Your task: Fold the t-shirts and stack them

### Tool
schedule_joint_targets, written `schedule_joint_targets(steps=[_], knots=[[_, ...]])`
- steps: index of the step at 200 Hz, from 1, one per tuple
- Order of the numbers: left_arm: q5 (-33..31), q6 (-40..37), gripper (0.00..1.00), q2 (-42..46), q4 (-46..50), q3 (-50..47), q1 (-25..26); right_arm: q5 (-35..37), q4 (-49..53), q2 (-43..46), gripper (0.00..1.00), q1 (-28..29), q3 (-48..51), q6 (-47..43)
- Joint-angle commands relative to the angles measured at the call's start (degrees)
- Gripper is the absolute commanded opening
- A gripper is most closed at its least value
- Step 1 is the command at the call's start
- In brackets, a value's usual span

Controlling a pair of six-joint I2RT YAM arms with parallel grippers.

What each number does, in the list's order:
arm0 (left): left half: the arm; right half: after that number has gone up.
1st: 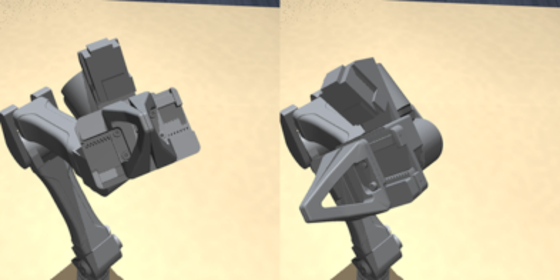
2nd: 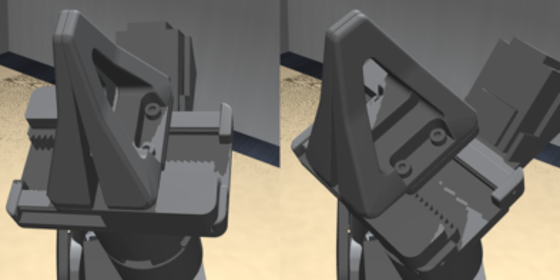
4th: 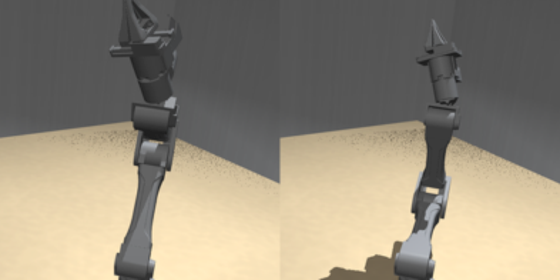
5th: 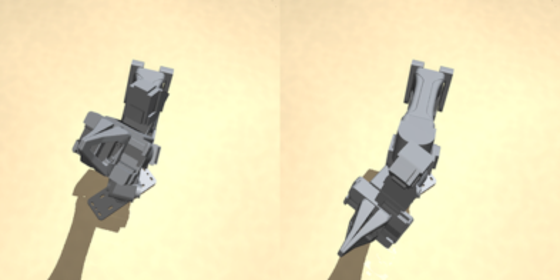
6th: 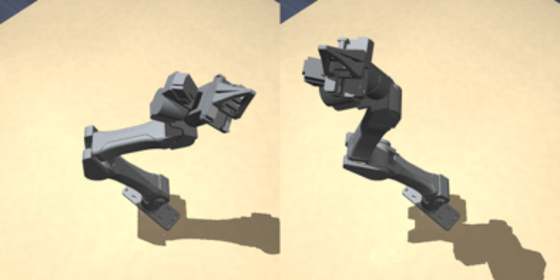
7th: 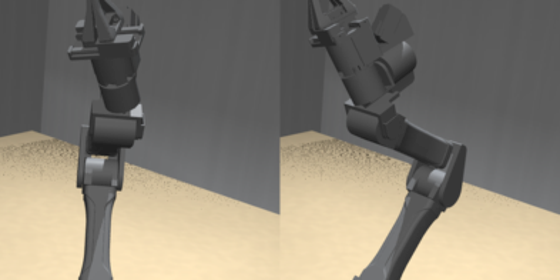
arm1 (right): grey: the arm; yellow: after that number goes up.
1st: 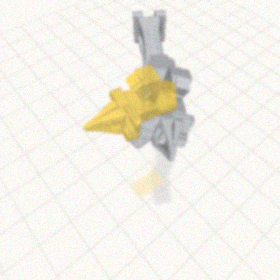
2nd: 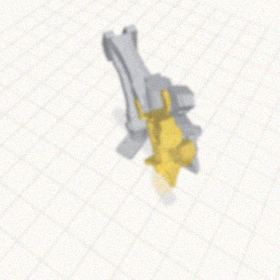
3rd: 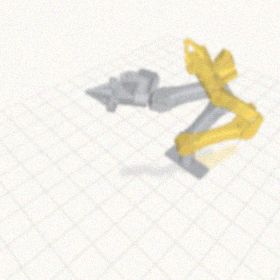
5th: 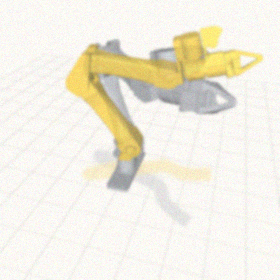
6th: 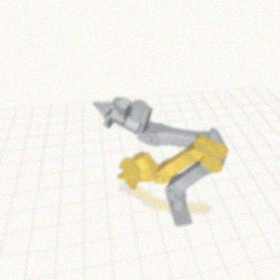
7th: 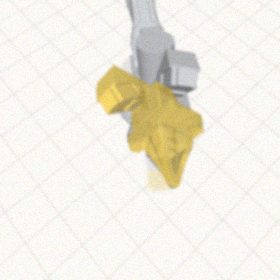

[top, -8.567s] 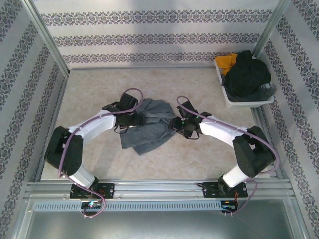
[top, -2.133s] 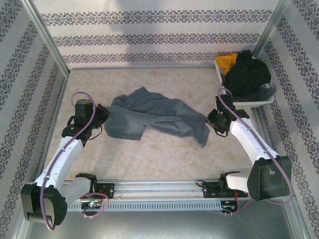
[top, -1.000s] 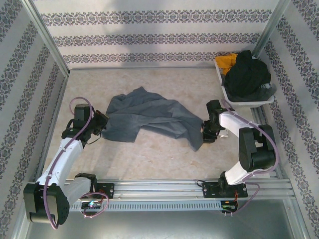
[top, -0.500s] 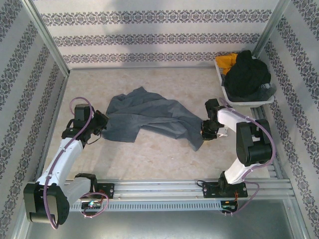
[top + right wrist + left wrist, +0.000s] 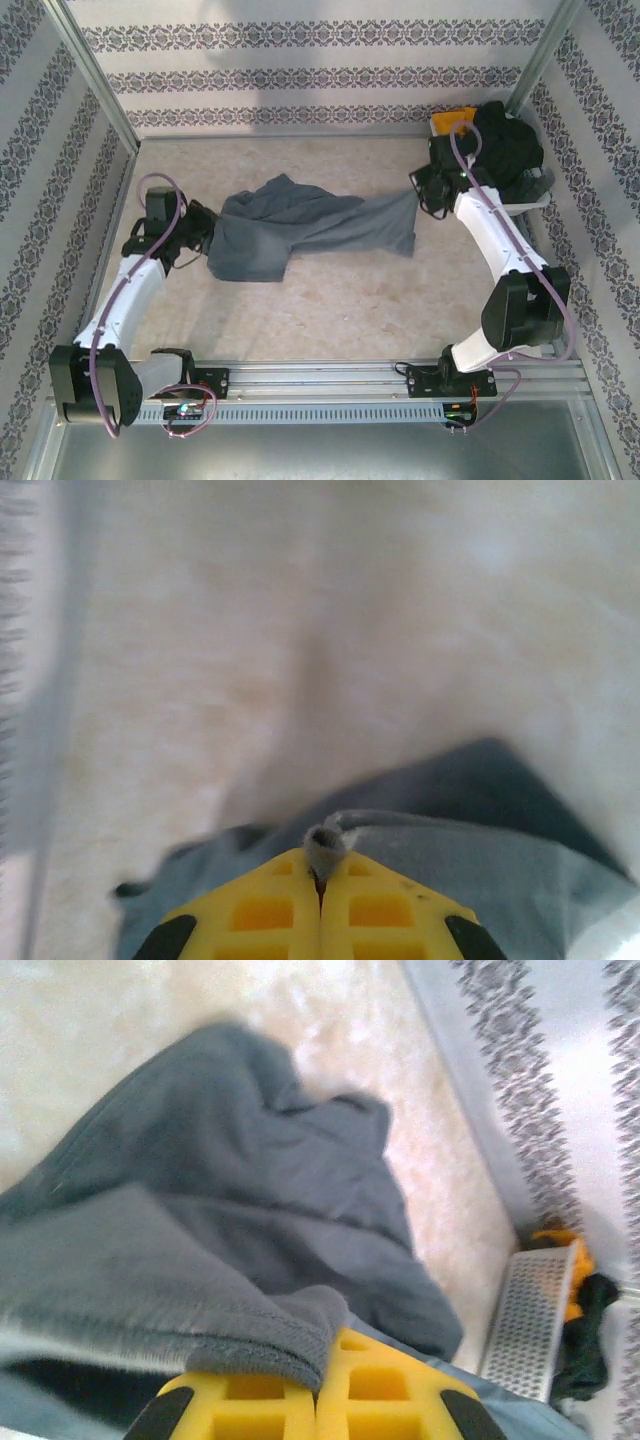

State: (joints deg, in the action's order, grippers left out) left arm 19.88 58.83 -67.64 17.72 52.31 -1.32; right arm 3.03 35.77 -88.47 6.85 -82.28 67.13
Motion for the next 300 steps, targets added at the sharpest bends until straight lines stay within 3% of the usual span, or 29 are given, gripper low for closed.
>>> schedule_joint_targets(steps=[1,40,67,106,137,177,208,237,268,300], knots=[[3.28,3.53,0.00,-2.58,-6.21,7.11,-2.33,2.38,-2.01,-0.37,0.00,-1.05,-7.84,-11.62],[7.21,6.44,0.00,-9.57,-10.26,21.80,-6.00,-0.77,-3.01,-4.10,0.00,-2.87,-24.73,-17.40],[7.38,9.36,0.00,-10.22,-13.40,26.63,-8.17,0.98,-4.41,-1.19,0.00,-3.68,-26.95,-19.15],[4.99,9.80,0.01,-4.15,-10.86,22.40,-9.40,2.69,-10.32,13.39,0.00,-3.78,-9.54,-21.30],[-3.94,7.50,0.01,4.42,4.84,15.44,-9.38,5.94,-7.96,26.34,0.00,-2.77,5.02,-18.95],[-2.90,8.48,0.00,9.61,6.40,2.66,-8.98,6.23,-6.09,31.88,0.00,1.55,14.85,-17.08],[1.10,4.28,0.00,-0.90,2.24,1.07,-8.62,1.21,-9.62,22.28,0.00,2.44,16.86,-15.71],[7.13,4.35,0.00,-17.75,-9.85,5.58,-8.61,-6.07,-19.95,4.67,0.00,1.11,9.91,-16.43],[8.92,6.36,0.00,-31.06,-13.27,25.17,-8.61,-11.19,-19.75,-14.25,0.00,-1.25,-14.72,-16.91],[6.19,2.50,0.00,-37.12,-2.84,51.92,-9.11,-10.33,-17.94,-21.42,0.00,-3.25,-37.21,-16.61]])
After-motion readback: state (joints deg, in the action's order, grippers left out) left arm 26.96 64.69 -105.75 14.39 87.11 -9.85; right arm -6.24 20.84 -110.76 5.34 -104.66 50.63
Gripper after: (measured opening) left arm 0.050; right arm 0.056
